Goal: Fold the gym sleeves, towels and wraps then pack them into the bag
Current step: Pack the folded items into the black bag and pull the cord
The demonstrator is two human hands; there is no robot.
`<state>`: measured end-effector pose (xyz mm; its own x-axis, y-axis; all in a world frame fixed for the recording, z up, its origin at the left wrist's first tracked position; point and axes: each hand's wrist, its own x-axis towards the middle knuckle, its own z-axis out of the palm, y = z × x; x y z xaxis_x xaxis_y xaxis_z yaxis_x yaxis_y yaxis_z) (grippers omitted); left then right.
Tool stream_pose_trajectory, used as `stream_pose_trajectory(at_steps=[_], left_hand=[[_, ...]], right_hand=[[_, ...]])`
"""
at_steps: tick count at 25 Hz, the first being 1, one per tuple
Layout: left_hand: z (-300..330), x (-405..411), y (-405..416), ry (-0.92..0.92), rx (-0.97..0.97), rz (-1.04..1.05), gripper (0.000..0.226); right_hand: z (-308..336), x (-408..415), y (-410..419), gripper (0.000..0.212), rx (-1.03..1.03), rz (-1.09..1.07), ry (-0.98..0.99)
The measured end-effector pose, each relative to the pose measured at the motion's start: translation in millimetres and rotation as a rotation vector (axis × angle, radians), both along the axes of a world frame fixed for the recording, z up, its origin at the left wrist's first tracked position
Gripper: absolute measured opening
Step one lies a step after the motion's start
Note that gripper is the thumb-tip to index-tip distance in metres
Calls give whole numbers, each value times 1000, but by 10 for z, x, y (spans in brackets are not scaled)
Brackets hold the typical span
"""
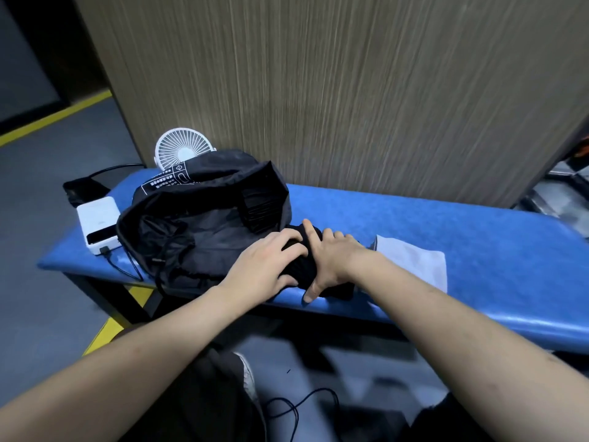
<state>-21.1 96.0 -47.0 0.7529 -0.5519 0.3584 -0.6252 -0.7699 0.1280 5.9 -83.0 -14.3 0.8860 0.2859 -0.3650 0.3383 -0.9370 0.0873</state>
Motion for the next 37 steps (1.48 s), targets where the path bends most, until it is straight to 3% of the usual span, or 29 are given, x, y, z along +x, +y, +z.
stream_pose_trajectory(at_steps=[7, 14, 21, 23, 27, 29, 31, 34, 35, 37], left_hand=[[-4, -262, 68, 22, -27, 38, 60], [19, -453, 161, 54, -101, 60, 60], [290, -557, 216, 87, -294, 15, 59], [394, -522, 263, 238, -522, 46, 62], [733, -483, 354, 891, -1172, 151, 81], [871, -464, 419, 1040, -1251, 120, 68], [925, -430, 497, 1031, -1284, 133, 50], [887, -386, 661, 995, -1262, 200, 48], [882, -380, 725, 991, -1243, 198, 48], [914, -369, 884, 966, -1225, 189, 47]], right_hand=[[-150, -338, 168, 136, -23, -43, -207], [-112, -575, 183, 107, 99, -62, -301], [251, -687, 91, 108, 159, -32, -388], [455, -656, 120, 105, 165, -14, -466], [723, -632, 410, 110, 155, 81, -586], [750, -641, 591, 115, 187, 81, -585], [721, -638, 738, 123, 209, 33, -557], [702, -573, 807, 144, 265, 5, -331], [741, -547, 779, 148, 353, 25, -214], [821, -490, 692, 138, 726, 71, 26]])
